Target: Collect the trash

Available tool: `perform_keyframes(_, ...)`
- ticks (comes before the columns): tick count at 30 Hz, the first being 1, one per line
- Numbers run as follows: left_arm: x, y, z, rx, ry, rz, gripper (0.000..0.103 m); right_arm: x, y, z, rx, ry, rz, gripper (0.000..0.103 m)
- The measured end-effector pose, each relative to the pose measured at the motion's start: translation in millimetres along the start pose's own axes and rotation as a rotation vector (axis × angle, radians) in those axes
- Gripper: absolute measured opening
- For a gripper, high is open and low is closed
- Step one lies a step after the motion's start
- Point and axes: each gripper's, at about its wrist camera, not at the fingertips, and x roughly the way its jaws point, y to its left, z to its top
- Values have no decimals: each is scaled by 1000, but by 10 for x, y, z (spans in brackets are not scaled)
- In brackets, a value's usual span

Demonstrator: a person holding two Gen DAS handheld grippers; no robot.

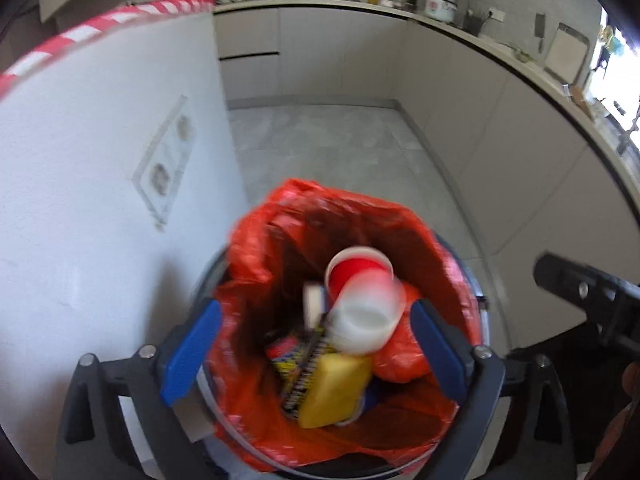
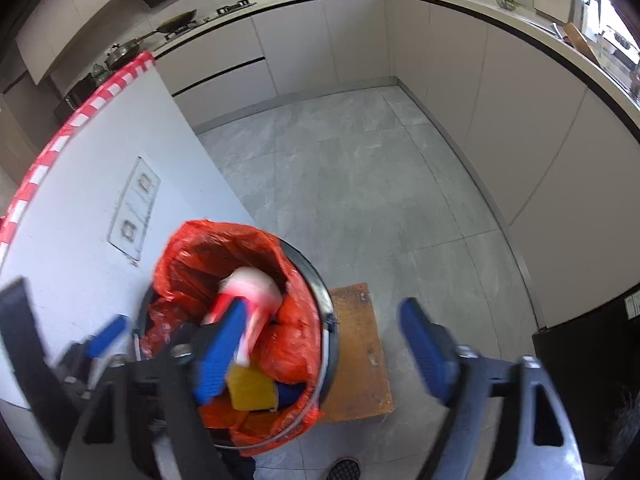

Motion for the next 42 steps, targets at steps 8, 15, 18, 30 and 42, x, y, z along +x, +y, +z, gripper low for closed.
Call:
perform_keyframes(8, -64, 191, -138, 5, 22, 22, 96, 236, -76, -202, -9, 101, -15, 103)
perform_keyframes(15, -322, 158, -160, 20, 47, 19, 103, -19, -21, -305, -59, 81, -11, 103)
perform_keyframes(18, -516, 139, -139, 27, 33, 10, 103, -198, -30, -346, -71, 82, -18, 103)
perform_keyframes(30, -1376, 130, -78, 37, -17, -51, 103, -1141, 49, -459, -67, 11, 13, 103)
perform_keyframes(42, -2630, 643, -634, 14, -94, -10, 103, -2648, 416, -1074, -154, -145, 29, 103)
